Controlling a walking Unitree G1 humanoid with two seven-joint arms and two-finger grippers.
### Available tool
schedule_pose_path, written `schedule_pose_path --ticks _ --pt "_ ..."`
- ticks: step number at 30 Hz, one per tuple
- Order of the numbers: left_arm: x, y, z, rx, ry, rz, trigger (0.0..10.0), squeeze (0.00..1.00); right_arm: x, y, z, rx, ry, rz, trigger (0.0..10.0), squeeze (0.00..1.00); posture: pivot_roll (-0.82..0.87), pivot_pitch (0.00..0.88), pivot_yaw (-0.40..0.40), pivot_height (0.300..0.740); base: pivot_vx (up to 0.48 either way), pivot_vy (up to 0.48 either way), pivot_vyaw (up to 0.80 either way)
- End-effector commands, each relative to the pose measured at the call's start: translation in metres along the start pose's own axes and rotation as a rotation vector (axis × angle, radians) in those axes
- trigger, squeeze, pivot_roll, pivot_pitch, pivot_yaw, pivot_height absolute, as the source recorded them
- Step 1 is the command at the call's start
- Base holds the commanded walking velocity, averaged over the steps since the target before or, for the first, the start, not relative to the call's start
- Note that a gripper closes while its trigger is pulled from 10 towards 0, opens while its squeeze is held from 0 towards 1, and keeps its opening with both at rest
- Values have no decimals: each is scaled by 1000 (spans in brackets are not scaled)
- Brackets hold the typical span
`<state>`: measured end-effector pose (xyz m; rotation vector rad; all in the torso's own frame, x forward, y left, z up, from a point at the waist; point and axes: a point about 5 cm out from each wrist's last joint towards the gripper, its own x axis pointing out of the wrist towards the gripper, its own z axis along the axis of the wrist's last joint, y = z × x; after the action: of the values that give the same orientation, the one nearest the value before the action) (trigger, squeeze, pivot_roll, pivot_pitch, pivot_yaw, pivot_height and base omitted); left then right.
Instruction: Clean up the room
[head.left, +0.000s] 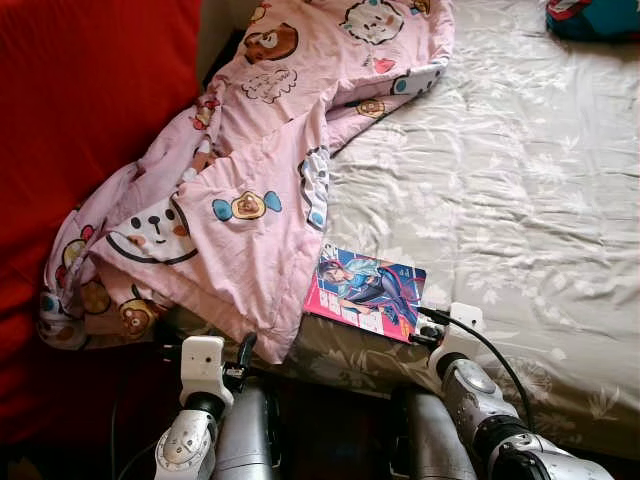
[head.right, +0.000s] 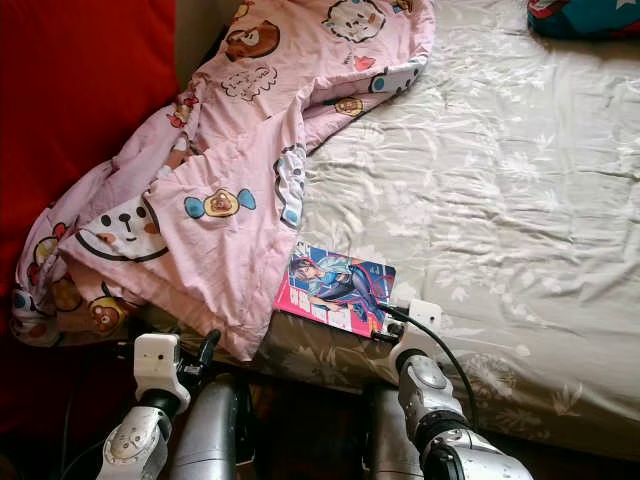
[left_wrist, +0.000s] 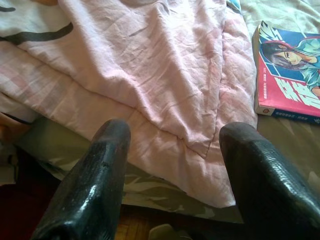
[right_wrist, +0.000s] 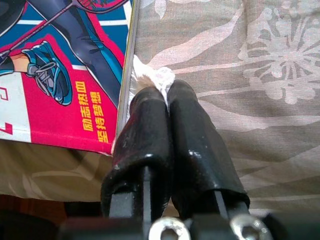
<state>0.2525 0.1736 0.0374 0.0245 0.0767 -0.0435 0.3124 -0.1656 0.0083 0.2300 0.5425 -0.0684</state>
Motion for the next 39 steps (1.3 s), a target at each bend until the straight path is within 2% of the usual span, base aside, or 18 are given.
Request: schedule_pose_path --ticks 1,12,17,22,24,28,29,30,35,39 --pt "-6 0 -10 12 50 0 10000 0 -3 -1 -12 2 35 -3 0 0 81 274 51 595 0 0 0" --pt "-9 -1 -14 13 63 3 10000 0 -4 -2 -14 -2 13 -11 0 0 78 275 45 595 0 0 0" --pt "-11 1 -17 13 74 13 10000 0 -5 -4 -2 16 -111 -25 0 0 69 279 41 595 0 0 0" --pt "-13 2 -20 10 82 19 10000 0 -10 -5 5 -16 -243 -5 0 0 48 283 36 595 0 0 0" --pt "-13 1 -22 5 88 22 10000 0 -14 -6 5 -51 -297 5 0 0 41 282 32 595 0 0 0" --pt "-15 3 -26 -16 104 47 10000 0 -21 -7 -3 -61 -335 16 0 0 34 280 28 595 0 0 0" --pt "-16 4 -29 -25 113 59 10000 0 -22 -5 -8 -76 -321 34 4078 0 23 276 24 595 0 0 0" --pt "-17 5 -30 -29 120 65 10000 0 -24 -4 -11 -85 -322 48 10000 0 23 276 24 595 0 0 0" --pt "-21 8 -36 -41 142 86 10000 0 -30 -7 -20 -71 -339 63 10000 0 24 266 18 595 0 0 0" --pt "-28 12 -50 -52 197 114 10000 0 -32 -9 -29 -119 -297 62 10000 0 8 248 9 625 0 0 0"
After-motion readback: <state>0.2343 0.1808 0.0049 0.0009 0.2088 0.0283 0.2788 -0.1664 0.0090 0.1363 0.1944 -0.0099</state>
